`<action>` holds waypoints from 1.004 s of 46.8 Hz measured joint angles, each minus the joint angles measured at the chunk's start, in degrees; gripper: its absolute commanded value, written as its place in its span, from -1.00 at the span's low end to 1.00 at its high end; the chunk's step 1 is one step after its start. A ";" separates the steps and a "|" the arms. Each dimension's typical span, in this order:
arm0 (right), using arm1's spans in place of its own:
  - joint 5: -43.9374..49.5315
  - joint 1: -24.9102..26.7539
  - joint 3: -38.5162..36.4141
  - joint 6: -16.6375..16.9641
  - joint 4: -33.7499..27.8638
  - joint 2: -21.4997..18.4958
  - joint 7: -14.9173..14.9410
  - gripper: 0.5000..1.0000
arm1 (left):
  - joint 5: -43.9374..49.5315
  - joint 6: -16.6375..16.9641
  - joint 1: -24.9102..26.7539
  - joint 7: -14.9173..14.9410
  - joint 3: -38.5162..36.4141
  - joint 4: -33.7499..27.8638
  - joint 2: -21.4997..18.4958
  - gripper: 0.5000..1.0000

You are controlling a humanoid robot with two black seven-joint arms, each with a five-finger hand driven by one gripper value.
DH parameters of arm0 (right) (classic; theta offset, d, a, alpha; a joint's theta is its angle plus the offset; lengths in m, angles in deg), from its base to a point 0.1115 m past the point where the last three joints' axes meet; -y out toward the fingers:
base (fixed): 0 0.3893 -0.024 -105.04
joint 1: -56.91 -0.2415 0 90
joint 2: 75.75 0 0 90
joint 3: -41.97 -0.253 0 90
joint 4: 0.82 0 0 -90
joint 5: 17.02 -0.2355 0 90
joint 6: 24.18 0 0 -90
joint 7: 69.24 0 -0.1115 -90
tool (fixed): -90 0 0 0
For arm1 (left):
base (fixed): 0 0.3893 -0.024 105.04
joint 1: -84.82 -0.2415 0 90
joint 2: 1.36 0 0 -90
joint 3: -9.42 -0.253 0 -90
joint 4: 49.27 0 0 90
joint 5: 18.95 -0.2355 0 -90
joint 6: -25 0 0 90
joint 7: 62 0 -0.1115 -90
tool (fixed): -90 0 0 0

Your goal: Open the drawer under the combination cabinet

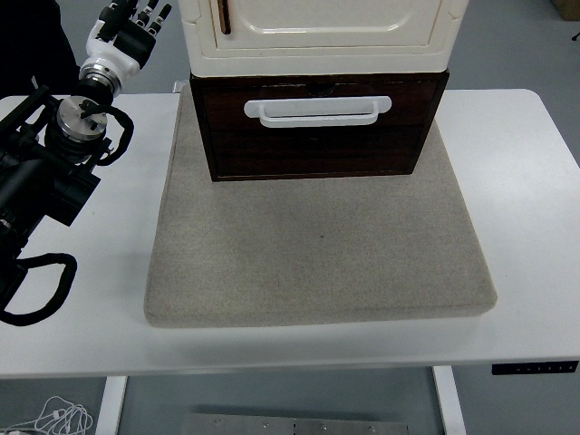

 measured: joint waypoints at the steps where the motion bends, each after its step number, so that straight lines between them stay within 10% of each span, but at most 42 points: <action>1: 0.00 0.00 0.00 0.00 0.00 0.00 0.00 0.70 | 0.00 0.00 0.00 0.00 0.00 0.00 0.00 1.00; 47: 0.00 -0.01 0.00 0.01 0.00 0.00 0.00 0.70 | -0.96 -0.02 0.94 0.10 -0.01 2.85 -0.91 1.00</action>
